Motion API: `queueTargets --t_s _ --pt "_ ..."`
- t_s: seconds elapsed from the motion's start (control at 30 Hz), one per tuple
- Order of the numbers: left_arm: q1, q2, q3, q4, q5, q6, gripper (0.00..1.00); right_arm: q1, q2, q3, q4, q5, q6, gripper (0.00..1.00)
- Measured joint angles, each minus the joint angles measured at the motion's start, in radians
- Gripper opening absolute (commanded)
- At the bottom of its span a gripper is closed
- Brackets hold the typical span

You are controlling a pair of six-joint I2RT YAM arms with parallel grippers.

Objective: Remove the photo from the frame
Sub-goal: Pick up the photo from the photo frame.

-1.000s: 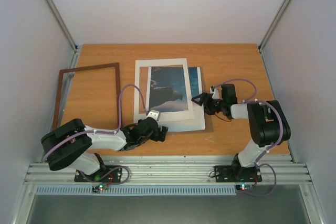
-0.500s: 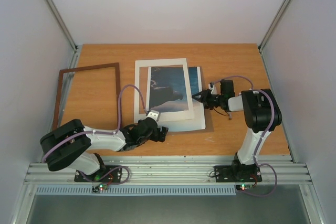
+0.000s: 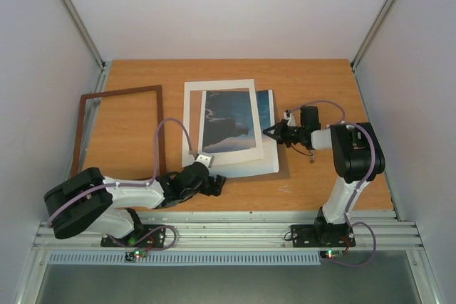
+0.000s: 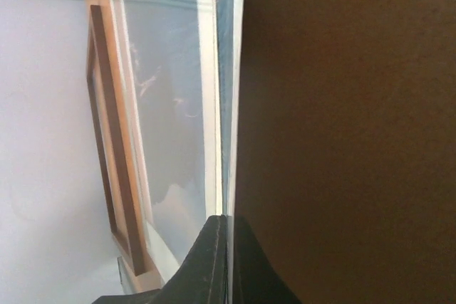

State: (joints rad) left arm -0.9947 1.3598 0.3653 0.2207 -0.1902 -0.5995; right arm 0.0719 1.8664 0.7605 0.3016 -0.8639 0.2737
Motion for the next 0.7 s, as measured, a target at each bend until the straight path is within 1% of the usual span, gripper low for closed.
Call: queueTargets --t_s 0.2,0.43,0.6,0.7 --pt "0.0 -0.063 -0.023 -0.042 0.001 -0.019 0.99 0.0 -0.101 0.015 -0.115 0.024 -0.044 0.01" --pt "0.0 -0.232 -0.046 -0.13 -0.015 -0.034 0.99 -0.001 -0.259 0.123 -0.41 0.117 -0.161 0.01" --pt "0.0 -0.36 -0.051 -0.195 -0.042 -0.045 0.99 -0.004 -0.335 0.227 -0.648 0.204 -0.257 0.01" --pt "0.0 -0.41 -0.055 -0.236 -0.055 -0.048 1.0 -0.005 -0.372 0.286 -0.775 0.258 -0.304 0.01"
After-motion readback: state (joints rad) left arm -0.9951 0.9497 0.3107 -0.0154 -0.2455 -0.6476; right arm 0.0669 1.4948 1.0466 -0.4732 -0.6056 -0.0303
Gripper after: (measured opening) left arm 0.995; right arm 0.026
